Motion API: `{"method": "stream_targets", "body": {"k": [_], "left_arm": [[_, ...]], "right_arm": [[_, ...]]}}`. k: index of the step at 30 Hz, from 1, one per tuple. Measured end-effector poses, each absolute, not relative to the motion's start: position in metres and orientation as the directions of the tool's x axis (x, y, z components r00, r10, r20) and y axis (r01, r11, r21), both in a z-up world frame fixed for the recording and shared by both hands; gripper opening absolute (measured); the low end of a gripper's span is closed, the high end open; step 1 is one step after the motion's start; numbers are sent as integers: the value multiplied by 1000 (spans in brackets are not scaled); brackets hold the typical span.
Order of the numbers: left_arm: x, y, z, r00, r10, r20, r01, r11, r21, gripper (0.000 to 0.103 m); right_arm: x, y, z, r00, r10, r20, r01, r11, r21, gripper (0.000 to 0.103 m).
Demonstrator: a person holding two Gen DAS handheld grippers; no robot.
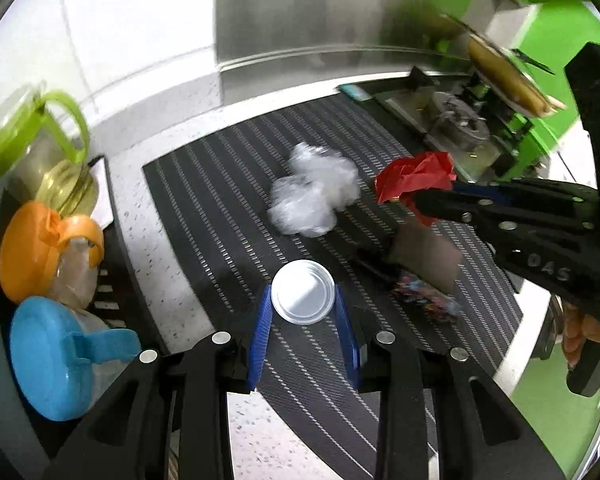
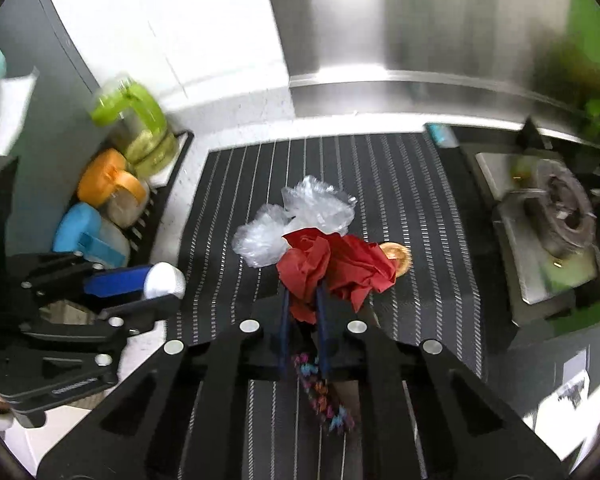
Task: Collect trash
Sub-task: 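Carry the lid and red cloth in both tools over the trash bin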
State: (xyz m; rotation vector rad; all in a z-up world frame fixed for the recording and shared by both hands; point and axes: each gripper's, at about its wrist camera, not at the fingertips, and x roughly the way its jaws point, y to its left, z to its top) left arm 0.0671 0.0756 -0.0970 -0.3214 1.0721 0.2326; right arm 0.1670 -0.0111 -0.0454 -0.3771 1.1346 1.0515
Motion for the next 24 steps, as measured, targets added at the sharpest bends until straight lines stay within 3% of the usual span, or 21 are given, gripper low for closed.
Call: {"method": "stream_targets", "body": {"k": [10,17,24], "left_arm": [[69,-5,-41,532,-115,-839,-17,989,-146,31],[72,-94,-31,510,-263,-819,267,953,-139,31],[61,-199,-39,444,-384,-809,461,873,-160,31]], "right_arm": [[137,-134,21,265,449,-854,-652,736,184,11],[98,-251,43,426,291,-856,-422,902,97,11],[51,-378,39,474,142,-869,-180,982,62,11]]}}
